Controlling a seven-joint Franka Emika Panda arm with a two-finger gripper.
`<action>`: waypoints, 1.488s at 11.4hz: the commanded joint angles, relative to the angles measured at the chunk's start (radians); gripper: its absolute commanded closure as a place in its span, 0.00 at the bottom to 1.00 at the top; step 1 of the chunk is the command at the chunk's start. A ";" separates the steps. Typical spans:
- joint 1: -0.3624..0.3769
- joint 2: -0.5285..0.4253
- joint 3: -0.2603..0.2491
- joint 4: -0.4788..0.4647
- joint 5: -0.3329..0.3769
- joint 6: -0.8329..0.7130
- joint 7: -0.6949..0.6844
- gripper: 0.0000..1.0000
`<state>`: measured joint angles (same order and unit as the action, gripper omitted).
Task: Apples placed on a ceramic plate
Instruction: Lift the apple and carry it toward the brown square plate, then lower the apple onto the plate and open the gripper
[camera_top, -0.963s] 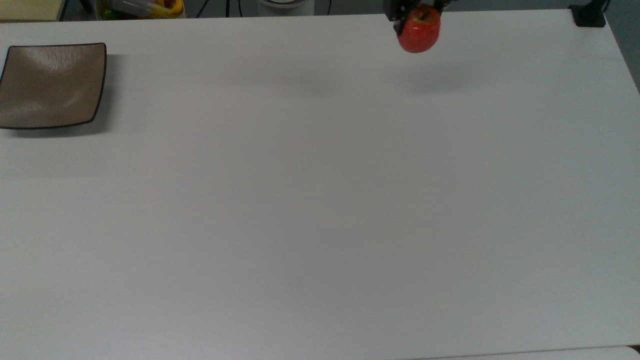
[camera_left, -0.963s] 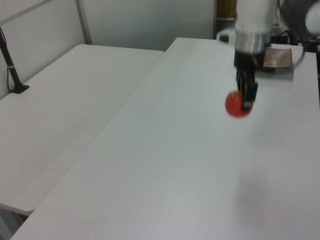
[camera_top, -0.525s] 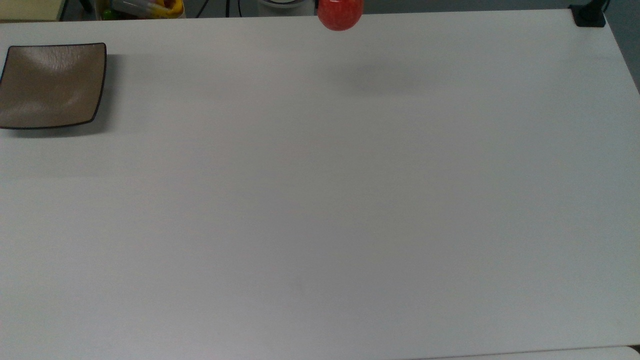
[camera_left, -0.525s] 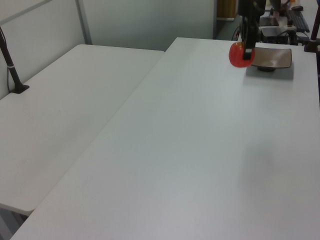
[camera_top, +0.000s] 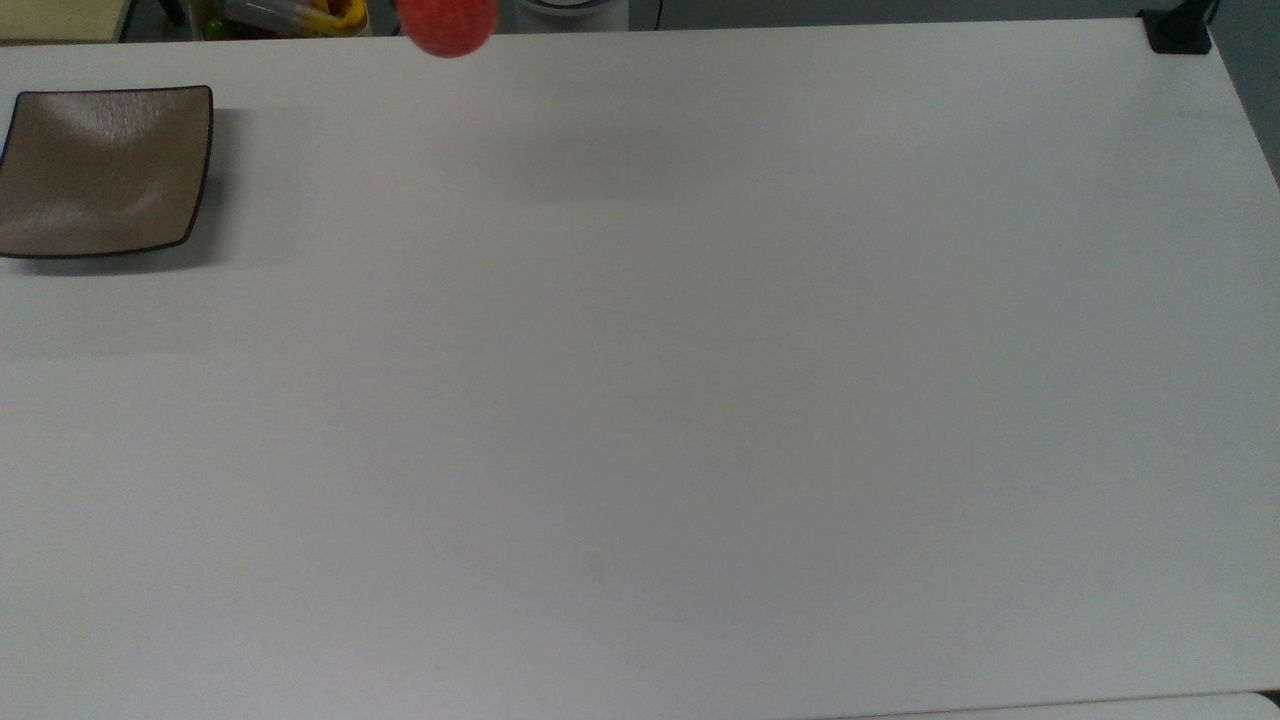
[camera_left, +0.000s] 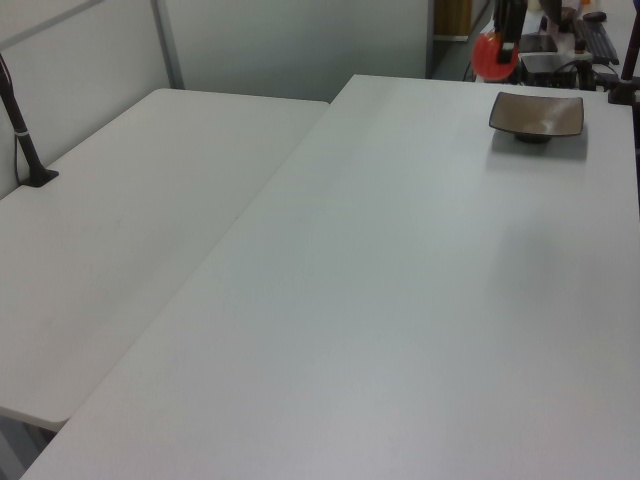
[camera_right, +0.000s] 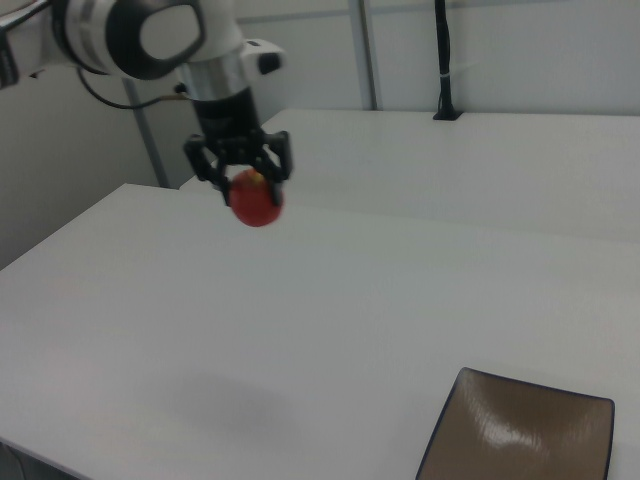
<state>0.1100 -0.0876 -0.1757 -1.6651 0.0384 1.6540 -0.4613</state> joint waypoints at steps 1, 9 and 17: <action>-0.044 0.061 -0.144 0.012 -0.003 0.110 -0.236 0.76; -0.174 0.296 -0.321 -0.065 0.012 0.334 -0.556 0.75; -0.279 0.469 -0.317 -0.061 0.014 0.495 -0.594 0.73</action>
<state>-0.1506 0.3411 -0.4887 -1.7329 0.0381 2.0926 -1.0322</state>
